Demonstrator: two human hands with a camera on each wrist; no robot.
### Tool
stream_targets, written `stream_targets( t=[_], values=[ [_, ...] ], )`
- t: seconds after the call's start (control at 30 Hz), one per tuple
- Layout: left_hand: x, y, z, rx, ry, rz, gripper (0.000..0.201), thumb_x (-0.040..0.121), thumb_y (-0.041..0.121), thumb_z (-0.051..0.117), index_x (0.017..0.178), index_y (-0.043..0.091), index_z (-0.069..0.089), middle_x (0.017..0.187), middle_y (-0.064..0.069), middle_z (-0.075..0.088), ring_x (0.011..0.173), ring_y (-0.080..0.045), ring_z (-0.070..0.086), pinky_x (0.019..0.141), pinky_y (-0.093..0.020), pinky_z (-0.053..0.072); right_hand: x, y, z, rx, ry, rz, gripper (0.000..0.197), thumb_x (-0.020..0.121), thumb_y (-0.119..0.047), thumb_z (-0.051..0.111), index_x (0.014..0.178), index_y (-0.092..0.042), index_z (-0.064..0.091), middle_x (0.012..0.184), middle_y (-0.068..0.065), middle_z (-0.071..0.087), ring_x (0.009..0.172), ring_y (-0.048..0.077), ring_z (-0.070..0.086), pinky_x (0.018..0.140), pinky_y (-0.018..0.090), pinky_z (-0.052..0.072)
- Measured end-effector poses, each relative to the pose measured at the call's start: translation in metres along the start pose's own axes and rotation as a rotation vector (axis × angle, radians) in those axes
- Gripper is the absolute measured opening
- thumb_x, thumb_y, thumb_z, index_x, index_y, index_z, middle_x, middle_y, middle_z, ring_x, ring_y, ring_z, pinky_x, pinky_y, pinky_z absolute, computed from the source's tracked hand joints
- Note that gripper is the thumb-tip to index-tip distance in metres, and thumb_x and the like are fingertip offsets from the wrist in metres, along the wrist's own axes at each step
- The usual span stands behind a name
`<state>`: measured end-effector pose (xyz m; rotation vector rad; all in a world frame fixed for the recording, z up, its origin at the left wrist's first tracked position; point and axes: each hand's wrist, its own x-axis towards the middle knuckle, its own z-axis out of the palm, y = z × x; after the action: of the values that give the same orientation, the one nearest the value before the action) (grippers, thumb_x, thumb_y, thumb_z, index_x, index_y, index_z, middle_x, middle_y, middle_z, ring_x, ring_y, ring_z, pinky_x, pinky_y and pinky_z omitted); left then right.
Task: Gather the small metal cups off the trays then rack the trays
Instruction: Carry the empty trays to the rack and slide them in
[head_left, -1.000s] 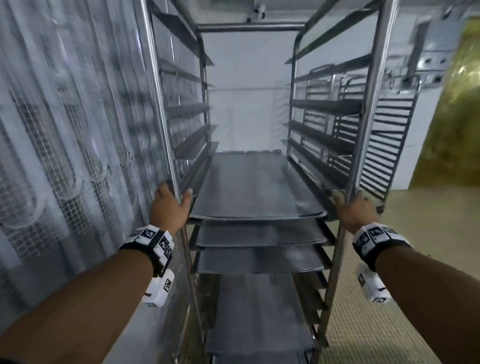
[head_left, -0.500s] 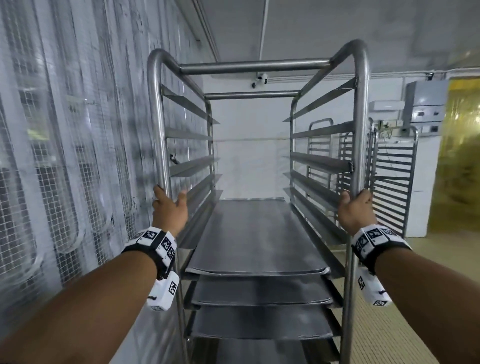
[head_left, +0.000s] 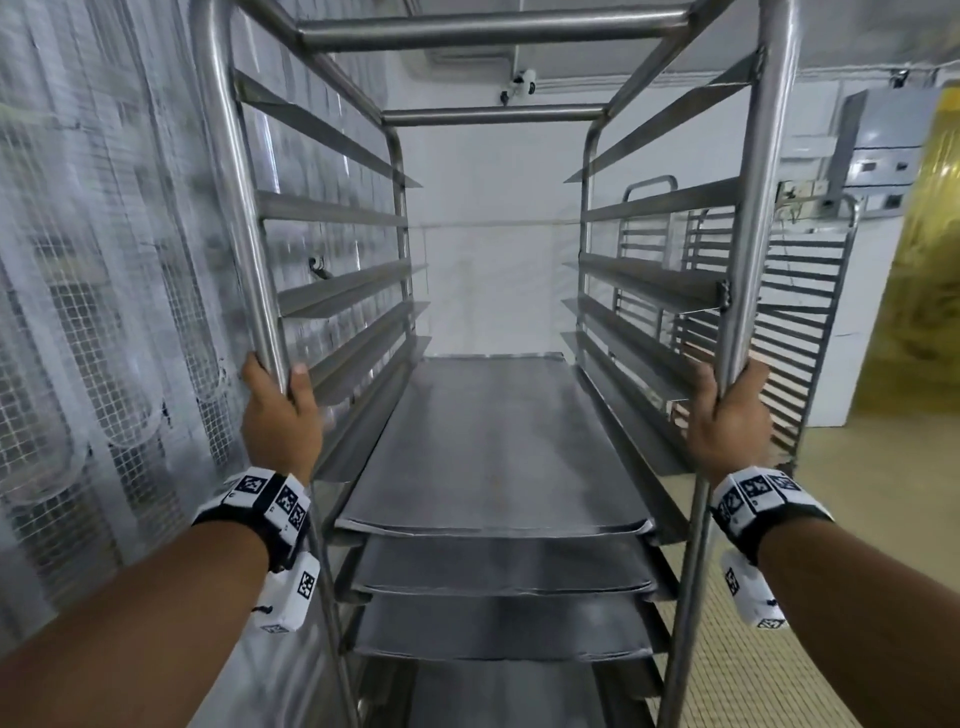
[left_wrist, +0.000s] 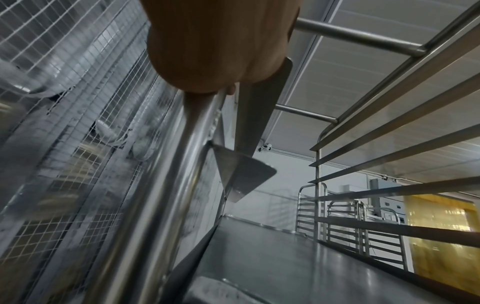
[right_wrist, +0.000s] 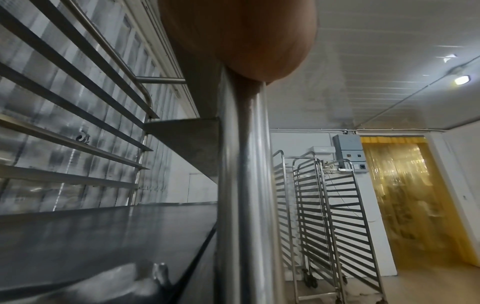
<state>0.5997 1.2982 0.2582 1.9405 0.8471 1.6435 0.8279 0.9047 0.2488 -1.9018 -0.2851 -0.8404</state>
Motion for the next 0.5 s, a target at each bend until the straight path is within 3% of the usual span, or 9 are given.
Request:
stream_targets(
  t=[0.13,0.27,0.4,0.5],
  values=[
    [0.004,-0.004,0.004,0.017,0.012,-0.015,0.05,0.104,0.044,0.04,0.138,0.008,0.033,0.105,-0.028,0.068,0.086,-0.049,0.067,0.071,-0.051,0.054,0.004,0.01,0.011,-0.02,0.031,0.021,0.048,0.096,-0.067,0.034,0.107,-0.02,0.033,0.08,0.018,0.063,0.063,0.038,0.064,0.057,0.055,0.057],
    [0.008,-0.004,0.007,0.02,0.01,-0.056,0.049,0.104,0.044,0.041,0.128,0.002,0.037,0.099,-0.03,0.067,0.083,-0.049,0.065,0.063,-0.043,0.045,0.008,0.009,0.021,-0.043,0.031,0.057,0.054,0.092,-0.075,0.031,0.104,-0.022,0.035,0.082,0.019,0.063,0.068,0.041,0.064,0.061,0.057,0.056],
    [0.014,-0.005,0.014,0.006,0.028,-0.078,0.048,0.104,0.044,0.042,0.119,-0.002,0.041,0.084,-0.019,0.057,0.075,-0.04,0.06,0.059,-0.04,0.036,0.013,0.004,0.033,-0.061,0.033,0.067,0.055,0.094,-0.071,0.031,0.1,-0.016,0.037,0.08,0.018,0.062,0.07,0.038,0.063,0.066,0.054,0.055],
    [0.019,-0.008,0.023,0.004,0.04,-0.064,0.048,0.103,0.044,0.044,0.118,-0.002,0.043,0.091,-0.027,0.063,0.08,-0.044,0.062,0.06,-0.041,0.037,0.018,0.004,0.04,-0.045,0.04,0.082,0.059,0.093,-0.071,0.03,0.097,-0.013,0.037,0.077,0.017,0.059,0.069,0.036,0.061,0.066,0.05,0.054]
  ],
)
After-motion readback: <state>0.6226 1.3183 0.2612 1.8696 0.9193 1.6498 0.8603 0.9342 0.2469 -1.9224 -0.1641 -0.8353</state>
